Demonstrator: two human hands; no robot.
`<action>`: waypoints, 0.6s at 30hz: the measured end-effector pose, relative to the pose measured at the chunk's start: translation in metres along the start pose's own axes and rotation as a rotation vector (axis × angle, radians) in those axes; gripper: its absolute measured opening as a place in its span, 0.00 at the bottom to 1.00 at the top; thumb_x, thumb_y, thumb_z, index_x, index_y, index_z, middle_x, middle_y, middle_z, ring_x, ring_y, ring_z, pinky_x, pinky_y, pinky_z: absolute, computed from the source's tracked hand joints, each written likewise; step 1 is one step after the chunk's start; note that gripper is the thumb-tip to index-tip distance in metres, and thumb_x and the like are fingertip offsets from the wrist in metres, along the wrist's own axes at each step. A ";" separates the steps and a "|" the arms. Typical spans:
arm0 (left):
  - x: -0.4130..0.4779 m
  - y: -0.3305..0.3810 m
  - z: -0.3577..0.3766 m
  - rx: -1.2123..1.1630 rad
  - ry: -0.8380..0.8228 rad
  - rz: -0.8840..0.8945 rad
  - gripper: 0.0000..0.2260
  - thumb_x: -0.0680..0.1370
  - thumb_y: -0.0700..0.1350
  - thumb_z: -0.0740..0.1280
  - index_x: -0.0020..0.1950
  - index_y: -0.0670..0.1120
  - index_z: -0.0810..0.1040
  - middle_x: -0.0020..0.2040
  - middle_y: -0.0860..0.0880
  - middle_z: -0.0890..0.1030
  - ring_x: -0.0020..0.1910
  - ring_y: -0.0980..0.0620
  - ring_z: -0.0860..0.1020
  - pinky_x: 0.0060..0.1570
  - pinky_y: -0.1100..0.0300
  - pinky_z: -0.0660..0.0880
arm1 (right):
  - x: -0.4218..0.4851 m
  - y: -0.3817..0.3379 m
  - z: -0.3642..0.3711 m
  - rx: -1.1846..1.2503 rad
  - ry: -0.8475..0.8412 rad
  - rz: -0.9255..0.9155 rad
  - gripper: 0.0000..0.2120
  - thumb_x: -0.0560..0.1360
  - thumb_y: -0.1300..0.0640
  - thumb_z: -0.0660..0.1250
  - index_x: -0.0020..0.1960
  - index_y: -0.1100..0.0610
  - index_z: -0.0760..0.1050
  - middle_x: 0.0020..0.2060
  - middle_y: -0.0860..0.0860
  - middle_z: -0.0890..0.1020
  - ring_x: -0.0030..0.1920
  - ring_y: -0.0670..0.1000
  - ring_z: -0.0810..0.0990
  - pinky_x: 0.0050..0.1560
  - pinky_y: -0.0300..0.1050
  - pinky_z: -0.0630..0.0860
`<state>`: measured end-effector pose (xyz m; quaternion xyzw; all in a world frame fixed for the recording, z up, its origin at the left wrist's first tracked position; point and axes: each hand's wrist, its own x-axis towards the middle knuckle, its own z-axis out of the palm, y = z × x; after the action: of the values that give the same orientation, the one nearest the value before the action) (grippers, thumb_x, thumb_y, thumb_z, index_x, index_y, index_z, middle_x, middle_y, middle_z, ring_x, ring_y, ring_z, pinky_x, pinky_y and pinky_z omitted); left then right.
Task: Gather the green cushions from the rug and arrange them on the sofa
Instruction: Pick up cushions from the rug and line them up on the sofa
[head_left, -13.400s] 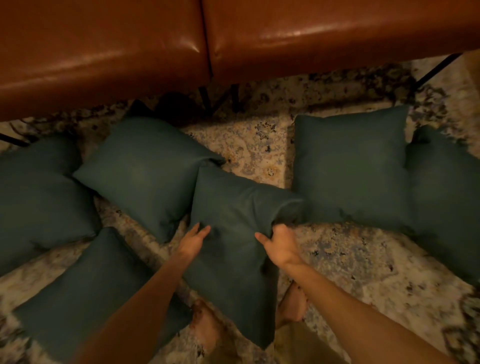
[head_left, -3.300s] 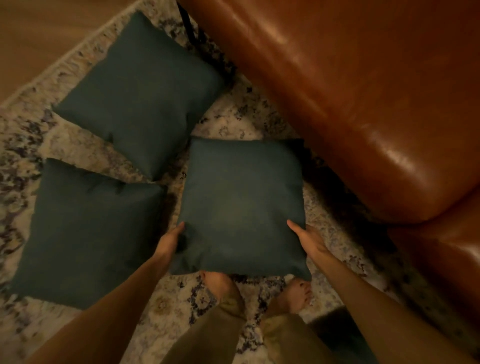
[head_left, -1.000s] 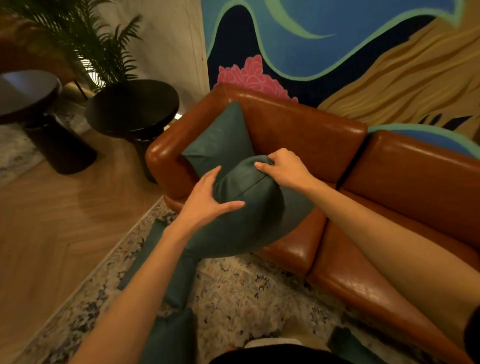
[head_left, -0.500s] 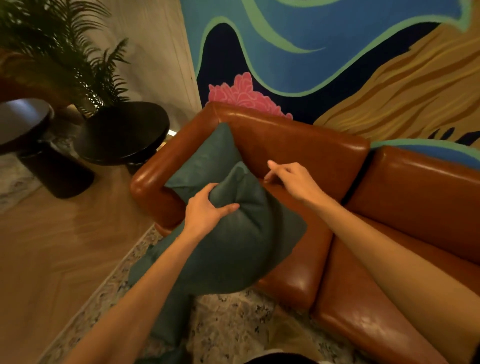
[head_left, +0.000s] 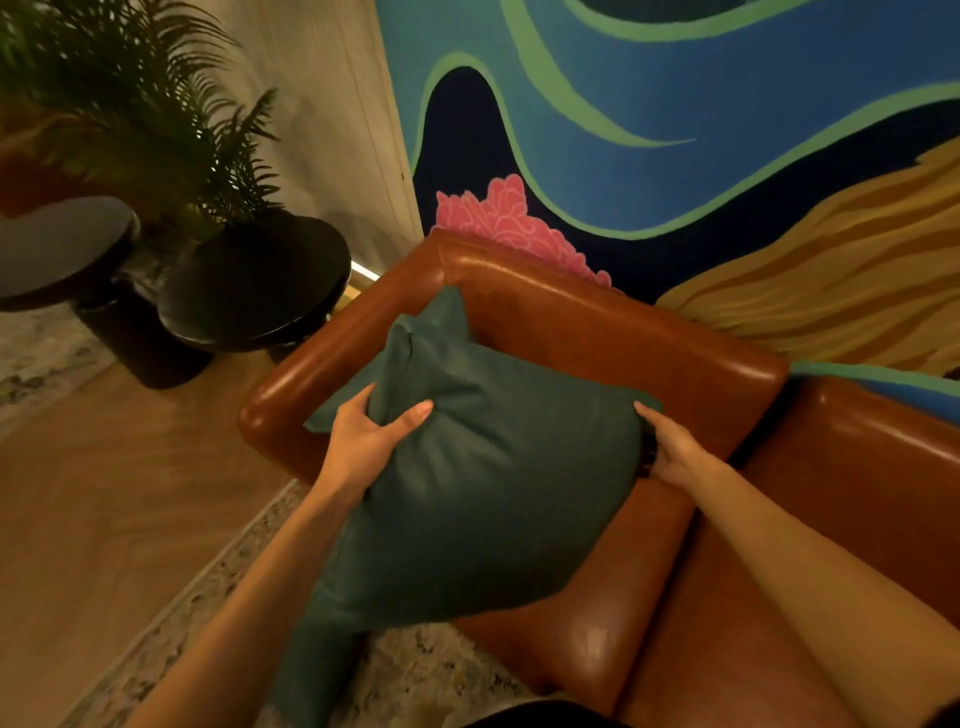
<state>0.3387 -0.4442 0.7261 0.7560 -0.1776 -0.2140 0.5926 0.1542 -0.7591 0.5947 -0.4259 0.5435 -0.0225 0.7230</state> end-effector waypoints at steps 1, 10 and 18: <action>0.002 -0.002 0.001 0.000 0.015 -0.007 0.14 0.69 0.48 0.76 0.52 0.57 0.78 0.47 0.60 0.85 0.48 0.60 0.82 0.45 0.66 0.78 | 0.006 -0.007 0.003 0.031 0.024 -0.004 0.22 0.72 0.43 0.71 0.60 0.55 0.77 0.52 0.54 0.82 0.48 0.57 0.81 0.43 0.50 0.76; 0.005 -0.072 0.016 0.112 -0.071 -0.117 0.39 0.55 0.67 0.77 0.63 0.58 0.71 0.56 0.68 0.79 0.57 0.69 0.76 0.56 0.71 0.73 | 0.069 -0.046 0.018 0.169 0.189 -0.137 0.24 0.73 0.55 0.73 0.66 0.62 0.72 0.58 0.58 0.81 0.55 0.60 0.81 0.58 0.59 0.78; 0.058 -0.129 0.015 0.057 -0.120 -0.358 0.41 0.50 0.57 0.78 0.60 0.45 0.72 0.56 0.52 0.79 0.52 0.62 0.79 0.49 0.68 0.76 | 0.086 -0.098 0.048 0.015 0.276 -0.215 0.32 0.79 0.56 0.65 0.78 0.62 0.55 0.71 0.60 0.69 0.68 0.61 0.71 0.56 0.48 0.71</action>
<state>0.3814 -0.4563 0.5908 0.7779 -0.0810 -0.3555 0.5118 0.2699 -0.8360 0.5935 -0.4692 0.5886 -0.1622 0.6380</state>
